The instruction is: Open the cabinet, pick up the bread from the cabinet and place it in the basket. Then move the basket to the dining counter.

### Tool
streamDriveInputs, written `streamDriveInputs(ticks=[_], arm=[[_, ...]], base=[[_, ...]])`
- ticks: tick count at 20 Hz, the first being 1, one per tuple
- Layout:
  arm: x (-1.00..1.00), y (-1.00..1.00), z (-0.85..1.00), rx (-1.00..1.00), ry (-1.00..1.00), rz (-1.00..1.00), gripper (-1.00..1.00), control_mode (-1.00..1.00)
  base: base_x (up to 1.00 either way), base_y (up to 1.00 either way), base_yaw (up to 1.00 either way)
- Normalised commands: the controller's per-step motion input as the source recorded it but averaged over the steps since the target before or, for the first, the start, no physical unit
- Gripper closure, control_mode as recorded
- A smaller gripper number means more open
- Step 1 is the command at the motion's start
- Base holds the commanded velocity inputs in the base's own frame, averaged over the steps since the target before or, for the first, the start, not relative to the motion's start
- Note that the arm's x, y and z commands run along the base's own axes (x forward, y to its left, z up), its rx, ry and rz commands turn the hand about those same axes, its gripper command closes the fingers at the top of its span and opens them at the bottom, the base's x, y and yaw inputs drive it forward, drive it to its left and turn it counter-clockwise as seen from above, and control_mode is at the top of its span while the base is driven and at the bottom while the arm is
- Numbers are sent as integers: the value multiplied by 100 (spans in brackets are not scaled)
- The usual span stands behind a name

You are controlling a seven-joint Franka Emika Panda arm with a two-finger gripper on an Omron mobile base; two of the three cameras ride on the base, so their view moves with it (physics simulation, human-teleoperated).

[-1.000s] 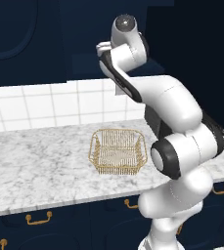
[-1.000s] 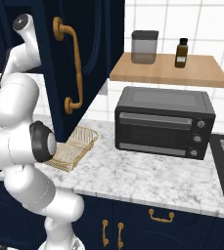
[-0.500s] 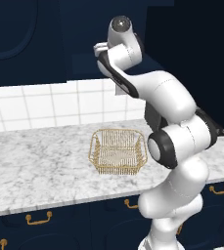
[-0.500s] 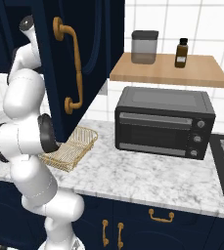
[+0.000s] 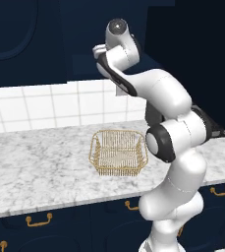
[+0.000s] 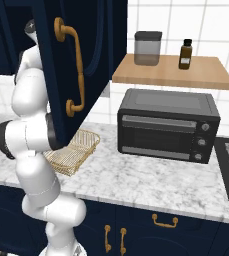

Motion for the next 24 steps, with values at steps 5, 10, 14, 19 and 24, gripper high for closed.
streamDriveInputs(ticks=[5,10,14,19,24], arm=[[29,0,-8,-2,0,0,-100,-100],[12,-14,-23,-5,0,-5,-100,-100],[4,-19,-46,-13,-1,-7,-100,-100],[0,0,-3,0,-2,0,-100,-100],[8,-1,-5,0,0,0,100,-100]], base=[[0,0,0],[0,0,0],[0,0,0],[0,0,0],[0,0,0]])
